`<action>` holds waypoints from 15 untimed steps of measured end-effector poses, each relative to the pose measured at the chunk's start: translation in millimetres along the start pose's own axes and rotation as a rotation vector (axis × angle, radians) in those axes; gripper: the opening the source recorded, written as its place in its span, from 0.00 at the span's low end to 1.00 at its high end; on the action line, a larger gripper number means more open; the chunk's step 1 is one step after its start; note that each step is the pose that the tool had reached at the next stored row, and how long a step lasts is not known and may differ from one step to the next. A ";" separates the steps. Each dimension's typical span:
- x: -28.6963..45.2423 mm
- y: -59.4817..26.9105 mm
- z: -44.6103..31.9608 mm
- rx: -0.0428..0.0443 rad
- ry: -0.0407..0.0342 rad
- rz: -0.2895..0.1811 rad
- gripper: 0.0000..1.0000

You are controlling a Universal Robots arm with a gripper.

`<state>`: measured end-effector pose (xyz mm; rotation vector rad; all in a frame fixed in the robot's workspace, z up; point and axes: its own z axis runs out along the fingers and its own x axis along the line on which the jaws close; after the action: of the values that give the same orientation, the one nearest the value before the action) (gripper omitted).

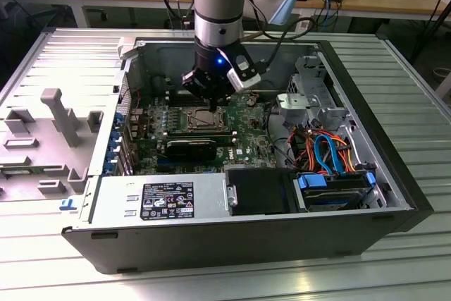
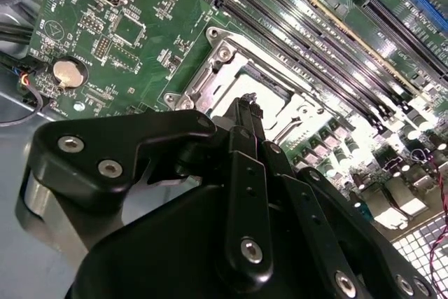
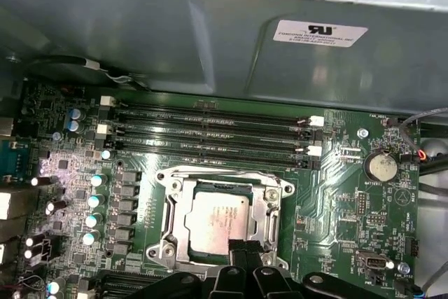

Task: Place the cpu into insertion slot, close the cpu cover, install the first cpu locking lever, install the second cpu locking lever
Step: 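Install the second cpu locking lever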

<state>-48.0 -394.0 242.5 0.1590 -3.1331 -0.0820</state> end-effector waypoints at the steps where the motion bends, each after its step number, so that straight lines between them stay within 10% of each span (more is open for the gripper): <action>1: 0.1 -0.7 0.0 0.0000 0.0000 0.000 0.11; 9: 0.9 -18.1 -0.4 0.0005 0.0002 0.000 0.11; 10: 3.3 -24.9 -0.5 -0.0133 -0.0012 0.000 0.11; 12: 7.2 -39.0 -1.2 -0.0834 -0.0083 0.000 0.11; 15: 9.5 -47.2 -1.6 -0.1317 -0.0132 -0.001 0.11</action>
<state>-52.7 -442.0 241.6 0.1589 -3.1274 -0.2896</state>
